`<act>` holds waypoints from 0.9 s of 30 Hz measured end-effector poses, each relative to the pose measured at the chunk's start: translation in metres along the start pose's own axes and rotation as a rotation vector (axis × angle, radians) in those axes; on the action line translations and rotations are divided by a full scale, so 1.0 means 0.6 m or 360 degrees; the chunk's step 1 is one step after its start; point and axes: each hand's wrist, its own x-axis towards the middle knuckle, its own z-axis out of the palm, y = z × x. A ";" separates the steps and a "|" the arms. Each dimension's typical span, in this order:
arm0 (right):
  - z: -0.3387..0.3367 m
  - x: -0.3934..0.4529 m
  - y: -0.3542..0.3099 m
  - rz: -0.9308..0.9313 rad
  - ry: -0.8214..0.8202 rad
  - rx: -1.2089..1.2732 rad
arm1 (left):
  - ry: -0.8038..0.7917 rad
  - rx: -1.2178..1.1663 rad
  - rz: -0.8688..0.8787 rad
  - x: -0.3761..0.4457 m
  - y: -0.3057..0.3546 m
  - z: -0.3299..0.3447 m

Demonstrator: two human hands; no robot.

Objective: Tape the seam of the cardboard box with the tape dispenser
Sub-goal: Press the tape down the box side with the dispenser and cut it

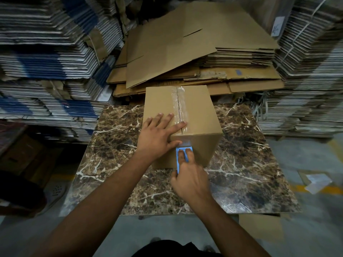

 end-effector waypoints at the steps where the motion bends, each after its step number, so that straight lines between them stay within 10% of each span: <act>1: -0.002 0.000 0.000 0.0004 -0.0003 0.0007 | -0.0007 -0.0003 -0.0001 0.001 0.000 -0.001; 18: -0.011 -0.001 -0.003 -0.0009 0.0024 0.0092 | -0.0026 -0.0018 -0.0013 -0.004 0.006 -0.005; 27: 0.077 -0.033 0.080 0.0304 -0.0375 0.0484 | 0.0030 0.0016 -0.0007 0.002 0.003 -0.005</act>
